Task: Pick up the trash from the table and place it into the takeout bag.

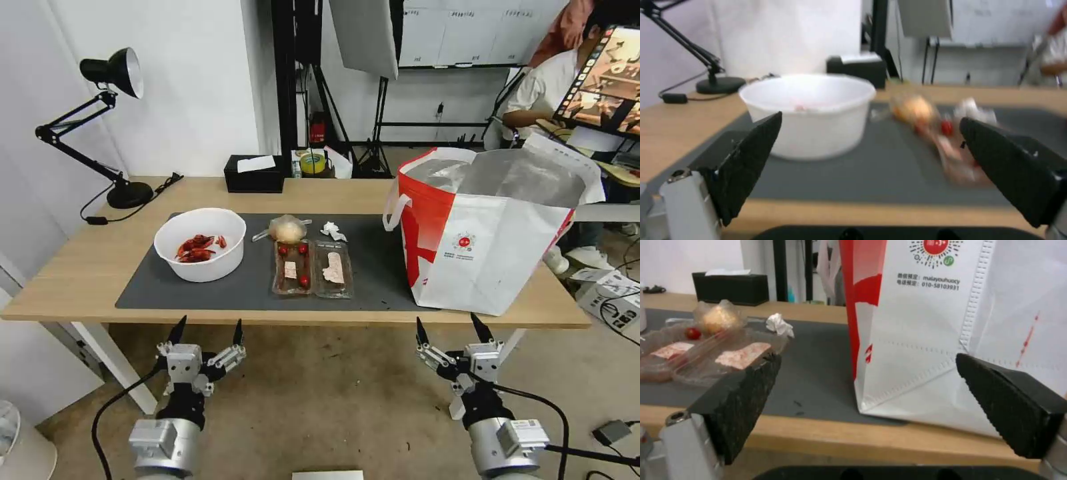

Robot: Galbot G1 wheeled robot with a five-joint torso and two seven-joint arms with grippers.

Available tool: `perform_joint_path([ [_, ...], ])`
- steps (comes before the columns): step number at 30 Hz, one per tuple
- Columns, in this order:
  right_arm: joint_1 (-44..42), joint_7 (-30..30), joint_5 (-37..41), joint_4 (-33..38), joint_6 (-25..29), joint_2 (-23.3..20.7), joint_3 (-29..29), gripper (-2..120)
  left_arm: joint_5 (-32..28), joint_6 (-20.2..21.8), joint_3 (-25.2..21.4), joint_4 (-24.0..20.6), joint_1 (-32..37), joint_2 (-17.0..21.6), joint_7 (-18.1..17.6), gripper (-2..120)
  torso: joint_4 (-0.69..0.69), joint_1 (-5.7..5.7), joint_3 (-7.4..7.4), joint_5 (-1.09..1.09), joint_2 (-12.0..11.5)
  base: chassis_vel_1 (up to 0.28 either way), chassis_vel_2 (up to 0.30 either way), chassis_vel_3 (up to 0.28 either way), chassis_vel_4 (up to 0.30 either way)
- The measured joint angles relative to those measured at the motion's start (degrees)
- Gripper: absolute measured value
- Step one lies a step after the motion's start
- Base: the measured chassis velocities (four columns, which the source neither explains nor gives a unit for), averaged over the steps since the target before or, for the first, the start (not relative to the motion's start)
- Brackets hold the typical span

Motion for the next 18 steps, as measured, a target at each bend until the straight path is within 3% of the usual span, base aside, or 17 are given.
perform_joint_path([
  [5, 5.73, 1.53, 8.16, 0.43, -7.18, -8.44, 1.47, 100, -8.72, 2.87, -0.26, -1.63, -6.16, 3.85, -5.74, 100, -0.01, 0.0, 0.0, -0.01, 0.0, 0.0, 0.0, 0.0, 0.0],
  [8, 7.42, 2.03, 10.5, 0.55, -9.28, -10.87, 1.93, 100, -9.74, 3.04, -0.91, -1.64, -6.37, 6.07, -5.88, 100, -0.01, 0.0, 0.0, 0.02, 0.0, 0.0, 0.0, 0.0, 0.0],
  [9, 9.99, 2.68, 14.18, 0.71, -12.51, -14.61, 2.58, 100, -10.49, 3.1, -1.29, -1.75, -6.11, 8.03, -5.21, 100, 0.0, 0.0, 0.0, 0.01, 0.0, 0.0, 0.0, 0.0, 0.0],
  [10, 9.99, 2.68, 14.18, 0.71, -12.51, -14.61, 2.58, 100, -10.49, 3.1, -1.29, -1.75, -6.11, 8.03, -5.21, 100, 0.0, 0.0, 0.0, 0.01, 0.0, 0.0, 0.0, 0.0, 0.0],
  [12, 13.04, 3.49, 18.55, 0.92, -16.32, -19.14, 3.38, 100, -10.64, 3.25, -1.58, -1.77, -5.1, 9.49, -3.79, 100, 0.0, 0.0, 0.0, 0.0, -0.01, 0.0, 0.0, 0.0, 0.0],
  [16, 16.51, 4.43, 23.37, 1.17, -20.59, -24.18, 4.31, 100, -10.59, 3.28, -1.66, -1.65, -2.91, 10.29, -2.06, 100, 0.03, 0.01, 0.01, -0.01, 0.0, 0.0, 0.0, 0.0, 0.0],
  [18, 16.74, 4.49, 23.77, 1.18, -20.98, -24.55, 4.33, 100, -10.54, 3.24, -1.68, -1.57, -2.41, 10.32, -1.84, 100, 0.02, 0.0, 0.01, -0.01, -0.01, 0.0, 0.0, 0.0, 0.0],
])
